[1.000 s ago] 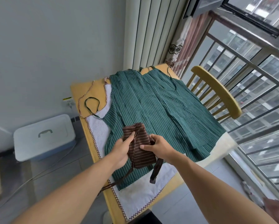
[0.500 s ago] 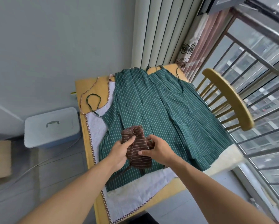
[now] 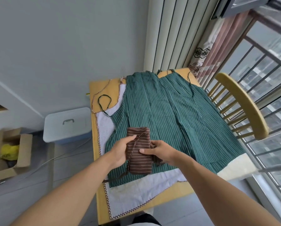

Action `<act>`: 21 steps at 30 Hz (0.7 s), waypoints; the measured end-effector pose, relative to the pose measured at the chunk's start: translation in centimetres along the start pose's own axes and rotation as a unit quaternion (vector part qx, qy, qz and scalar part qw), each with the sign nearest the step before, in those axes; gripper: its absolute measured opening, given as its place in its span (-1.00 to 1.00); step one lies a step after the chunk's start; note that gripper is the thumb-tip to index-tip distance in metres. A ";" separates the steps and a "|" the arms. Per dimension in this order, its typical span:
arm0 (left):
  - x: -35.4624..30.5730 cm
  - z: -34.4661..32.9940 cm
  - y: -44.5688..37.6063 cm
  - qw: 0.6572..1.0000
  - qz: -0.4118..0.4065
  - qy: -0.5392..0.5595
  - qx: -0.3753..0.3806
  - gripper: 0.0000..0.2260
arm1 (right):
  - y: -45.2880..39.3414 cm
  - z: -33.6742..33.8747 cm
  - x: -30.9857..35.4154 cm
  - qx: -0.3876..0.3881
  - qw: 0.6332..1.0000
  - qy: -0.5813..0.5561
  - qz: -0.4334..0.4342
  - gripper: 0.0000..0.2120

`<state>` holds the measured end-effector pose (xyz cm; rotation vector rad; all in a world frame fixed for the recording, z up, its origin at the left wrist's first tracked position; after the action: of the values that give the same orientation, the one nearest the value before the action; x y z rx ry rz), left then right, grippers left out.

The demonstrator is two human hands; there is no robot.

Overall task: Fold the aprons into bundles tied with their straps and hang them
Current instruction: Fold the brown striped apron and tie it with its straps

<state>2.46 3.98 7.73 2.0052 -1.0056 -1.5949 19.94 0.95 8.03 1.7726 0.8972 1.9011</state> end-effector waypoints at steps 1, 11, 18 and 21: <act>-0.1 0.3 0.0 1.000 0.001 -0.009 0.011 -0.59 | 0.1 0.0 0.0 0.005 1.000 -0.009 0.000 -0.53; -0.7 2.9 1.7 0.980 0.055 -0.074 0.176 -0.58 | 0.6 -1.4 0.5 -0.032 0.996 -0.073 0.039 -0.61; -1.5 3.2 1.3 0.981 0.013 -0.092 0.169 -0.59 | 0.7 -2.2 1.5 -0.075 0.988 -0.109 0.076 -0.64; -2.3 3.3 1.1 0.989 0.004 -0.101 0.108 -0.65 | 0.5 -2.5 1.9 -0.105 0.985 -0.090 0.103 -0.68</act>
<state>-1.25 5.35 9.10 2.0014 -1.3115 -1.7785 17.31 1.35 9.75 1.9293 0.4474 1.8405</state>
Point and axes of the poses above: each hand's wrist, its own y-axis away from the middle knuckle, its own z-axis out of the back of the hand, x = y × z, the point moved 3 cm from there along -y, towards the middle knuckle, and after that the axes turned 7 degrees about -x, right-handed, at the moved point
